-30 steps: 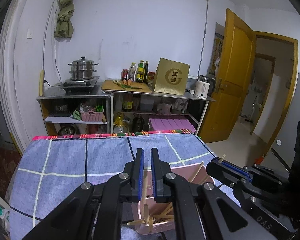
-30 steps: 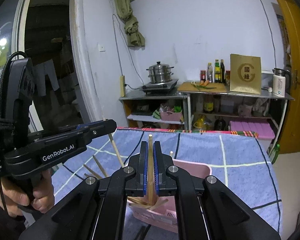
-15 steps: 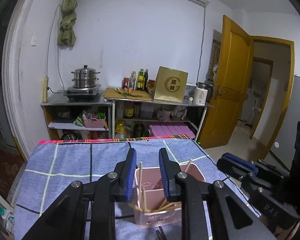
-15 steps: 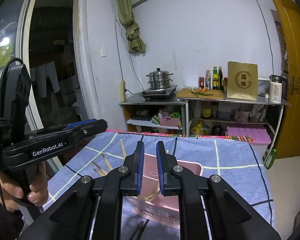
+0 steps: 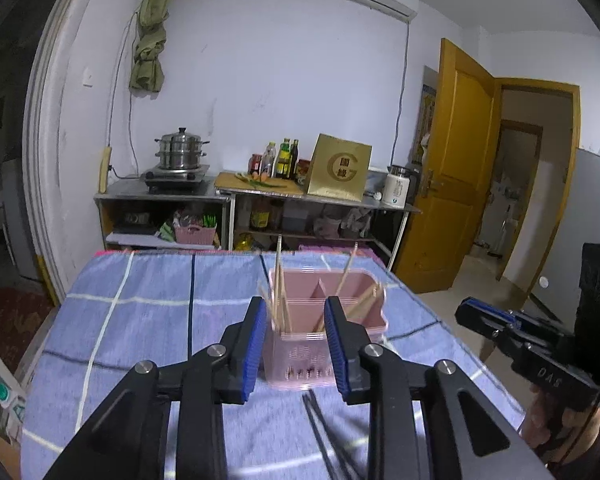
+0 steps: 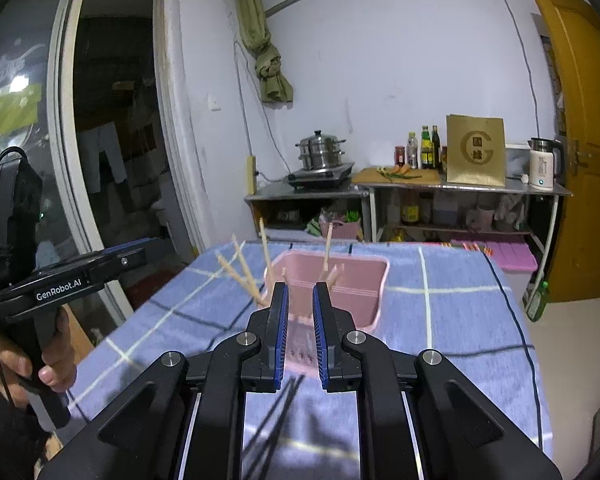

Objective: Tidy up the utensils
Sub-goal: 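Move both open tools down toward the black chopsticks on the cloth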

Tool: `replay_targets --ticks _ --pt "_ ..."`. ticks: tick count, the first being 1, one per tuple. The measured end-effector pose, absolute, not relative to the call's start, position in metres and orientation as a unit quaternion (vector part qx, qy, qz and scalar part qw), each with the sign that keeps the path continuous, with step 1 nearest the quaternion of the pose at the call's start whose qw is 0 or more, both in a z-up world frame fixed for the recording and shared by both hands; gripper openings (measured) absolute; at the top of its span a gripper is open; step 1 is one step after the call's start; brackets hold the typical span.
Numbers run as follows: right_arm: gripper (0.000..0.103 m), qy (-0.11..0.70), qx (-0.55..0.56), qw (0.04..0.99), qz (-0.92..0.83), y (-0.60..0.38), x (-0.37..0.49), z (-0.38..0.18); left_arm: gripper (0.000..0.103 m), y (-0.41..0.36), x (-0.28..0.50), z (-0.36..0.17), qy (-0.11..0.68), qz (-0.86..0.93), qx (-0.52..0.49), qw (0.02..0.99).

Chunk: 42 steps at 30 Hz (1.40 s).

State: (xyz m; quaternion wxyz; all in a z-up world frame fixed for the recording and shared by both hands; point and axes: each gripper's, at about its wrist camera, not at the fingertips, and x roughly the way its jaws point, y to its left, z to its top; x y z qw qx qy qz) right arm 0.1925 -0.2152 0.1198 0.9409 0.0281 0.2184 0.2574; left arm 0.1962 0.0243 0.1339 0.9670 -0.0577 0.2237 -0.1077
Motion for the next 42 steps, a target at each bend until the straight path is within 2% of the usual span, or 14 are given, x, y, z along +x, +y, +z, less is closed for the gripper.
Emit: replay_targets --ticks 22,42 --pt "0.016 0.338 0.003 0.901 0.271 -0.217 0.147 0.024 0.03 0.006 0.151 0.012 0.351 -0.12 -0.042 0.928" --pt "0.016 0.429 -0.051 0.862 0.266 -0.152 0.19 -0.03 0.03 0.03 0.167 -0.007 0.381 -0.108 -0.073 0.916"
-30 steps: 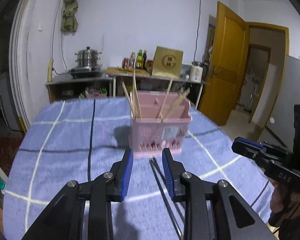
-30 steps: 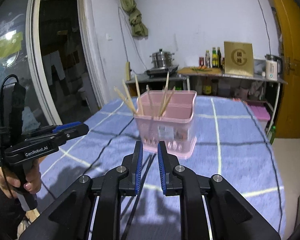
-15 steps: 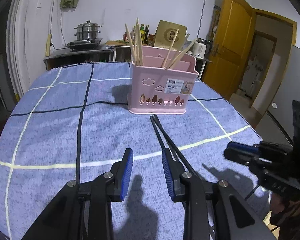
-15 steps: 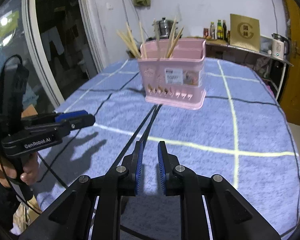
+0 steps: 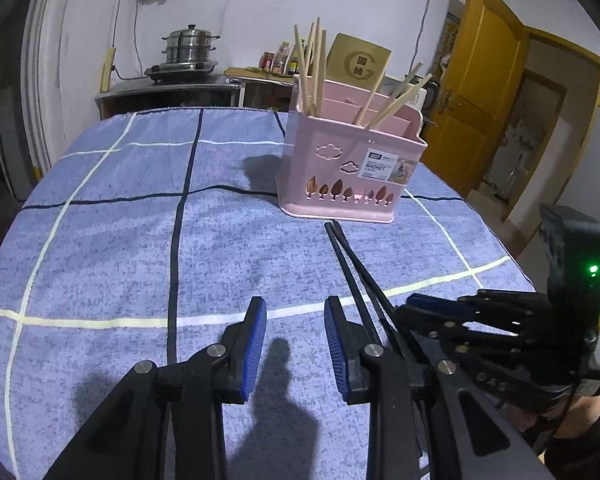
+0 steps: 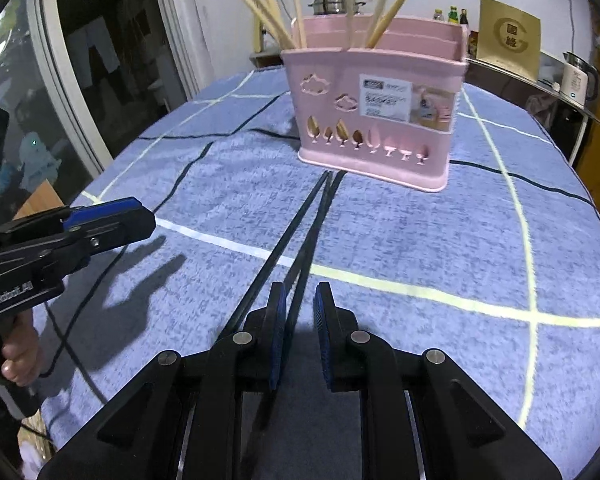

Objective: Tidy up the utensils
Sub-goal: 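Move both open tools down toward the black chopsticks on the cloth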

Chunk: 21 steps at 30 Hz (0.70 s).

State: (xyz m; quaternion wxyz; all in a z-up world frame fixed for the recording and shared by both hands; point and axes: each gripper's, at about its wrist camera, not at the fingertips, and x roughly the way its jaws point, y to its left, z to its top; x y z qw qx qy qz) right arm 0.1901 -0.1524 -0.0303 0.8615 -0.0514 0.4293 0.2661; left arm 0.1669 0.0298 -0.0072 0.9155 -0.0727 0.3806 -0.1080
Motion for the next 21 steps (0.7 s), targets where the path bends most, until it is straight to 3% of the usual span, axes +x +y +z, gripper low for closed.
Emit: replay_targets --ticks 21 --pt "0.016 0.449 -0.028 0.865 0.22 -0.208 0.207 -0.033 0.03 -0.039 0.236 -0.04 0.459 -0.138 -0.056 0.876"
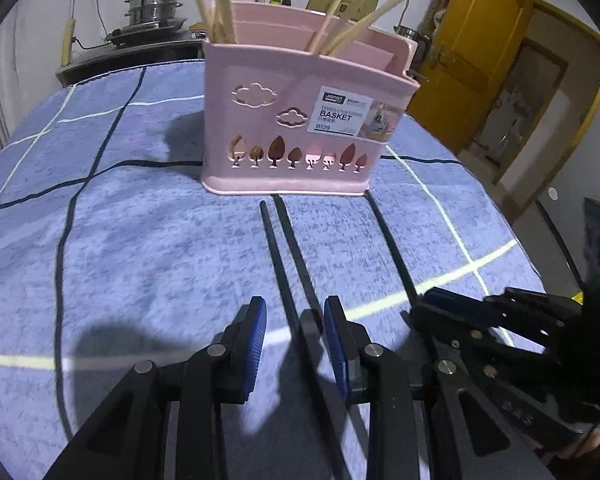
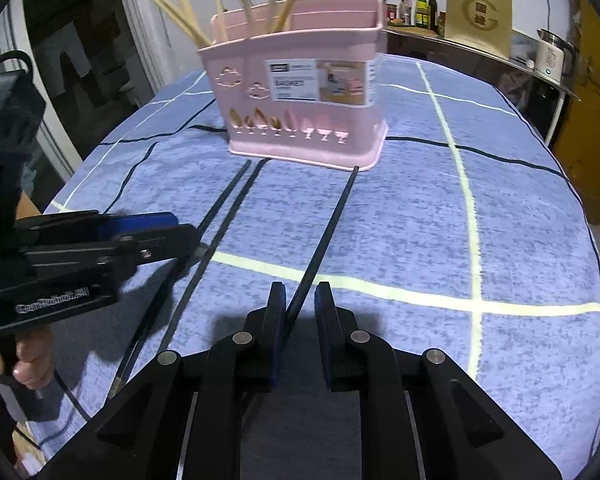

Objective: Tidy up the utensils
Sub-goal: 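Move both open tools down toward the black chopsticks on the cloth, then close the left tool on a black chopstick while the right tool grasps another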

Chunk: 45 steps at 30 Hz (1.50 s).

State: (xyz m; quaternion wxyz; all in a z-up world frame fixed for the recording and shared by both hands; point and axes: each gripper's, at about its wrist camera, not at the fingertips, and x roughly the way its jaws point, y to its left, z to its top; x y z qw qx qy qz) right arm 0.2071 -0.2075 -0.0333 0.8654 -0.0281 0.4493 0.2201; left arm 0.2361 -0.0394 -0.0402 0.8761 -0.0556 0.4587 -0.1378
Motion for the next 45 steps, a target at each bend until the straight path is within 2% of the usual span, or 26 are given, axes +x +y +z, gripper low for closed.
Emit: replay_targets --ticks 10,15,22,25,30,31,33,37,45 --pt "0.016 0.457 -0.003 0.868 0.194 -0.21 0.252 -0.031 0.029 -0.053 0.267 -0.044 0.457 -0.121 -0.027 0.881" --pt "0.016 0.462 0.014 0.867 0.185 -0.212 0.274 -0.035 0.023 -0.054 0.276 -0.045 0.455 -0.116 -0.02 0.882" --pt "0.015 0.464 0.011 0.868 0.176 -0.204 0.288 -0.035 0.021 -0.061 0.281 -0.044 0.459 -0.106 0.013 0.882" --pt "0.011 0.466 -0.004 0.868 0.17 -0.201 0.29 -0.034 0.021 -0.069 0.284 -0.042 0.461 -0.099 0.028 0.882" --pt "0.01 0.468 0.004 0.867 0.171 -0.203 0.292 -0.034 0.021 -0.071 0.287 -0.041 0.462 -0.1 0.027 0.881" --pt "0.01 0.468 0.007 0.867 0.171 -0.203 0.291 -0.034 0.02 -0.07 0.287 -0.042 0.461 -0.098 0.028 0.881" --pt "0.008 0.467 0.014 0.867 0.173 -0.205 0.291 -0.033 0.007 -0.068 0.287 -0.041 0.462 -0.096 0.024 0.881" --pt "0.004 0.46 0.013 0.869 0.183 -0.203 0.286 -0.028 0.006 -0.06 0.288 -0.04 0.47 -0.102 0.001 0.877" --pt "0.004 0.445 0.004 0.874 0.196 -0.198 0.277 -0.014 0.005 -0.049 0.278 -0.026 0.463 -0.116 -0.01 0.879"
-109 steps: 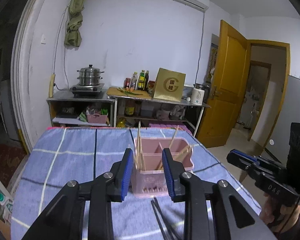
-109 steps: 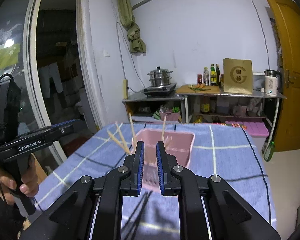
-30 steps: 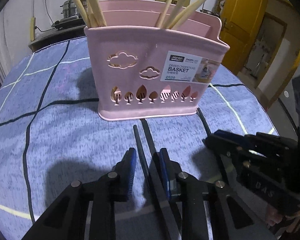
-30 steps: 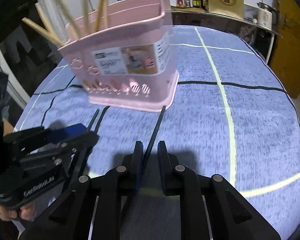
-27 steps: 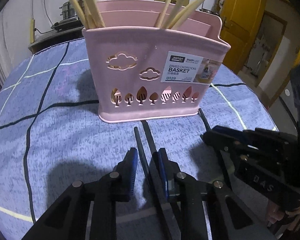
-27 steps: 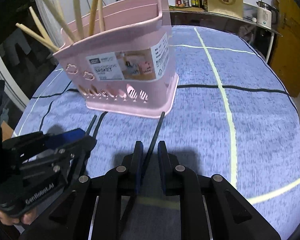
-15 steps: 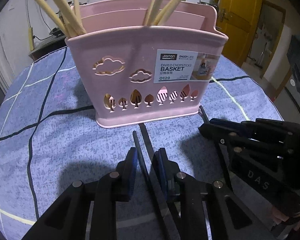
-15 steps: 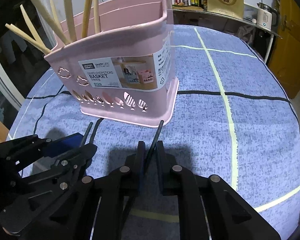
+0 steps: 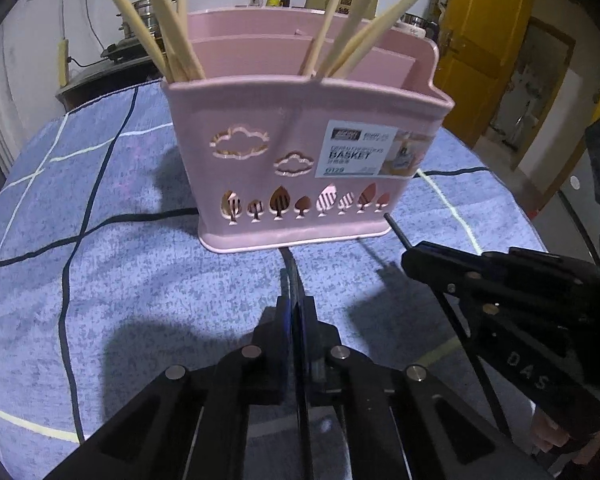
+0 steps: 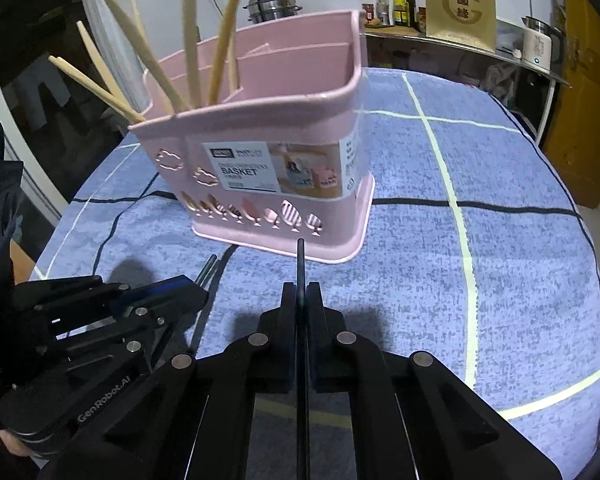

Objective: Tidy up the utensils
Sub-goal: 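Close the left tool on a black chopstick while the right tool grasps another, then lift both held black chopsticks upright and carry them over the pink basket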

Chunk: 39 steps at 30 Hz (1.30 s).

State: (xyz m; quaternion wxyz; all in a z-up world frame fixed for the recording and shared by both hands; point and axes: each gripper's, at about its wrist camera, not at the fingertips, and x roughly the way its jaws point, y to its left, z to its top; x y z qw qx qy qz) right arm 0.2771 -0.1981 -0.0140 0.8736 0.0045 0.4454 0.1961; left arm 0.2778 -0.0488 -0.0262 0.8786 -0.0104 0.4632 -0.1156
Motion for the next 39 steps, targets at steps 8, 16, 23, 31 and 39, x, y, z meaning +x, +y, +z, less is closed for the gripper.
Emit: replay_targets --ticks 8,16,23,31,39 --pt "0.004 0.427 0.013 0.88 0.206 -0.202 0.27 0.004 0.005 -0.04 0.267 0.001 0.444 -0.125 -0.017 0.887" --pt "0.004 0.392 0.017 0.894 0.214 -0.205 0.258 0.037 0.004 -0.03 0.251 0.043 0.41 -0.132 -0.017 0.902" --pt "0.005 0.353 0.014 0.909 0.222 -0.205 0.239 0.072 0.004 -0.036 0.242 0.085 0.374 -0.137 -0.015 0.917" --pt "0.005 0.315 0.009 0.92 0.235 -0.204 0.219 0.104 0.004 -0.037 0.221 0.119 0.342 -0.143 -0.009 0.929" --pt "0.005 0.302 0.01 0.923 0.238 -0.208 0.21 0.111 0.004 -0.038 0.202 0.136 0.324 -0.152 -0.004 0.934"
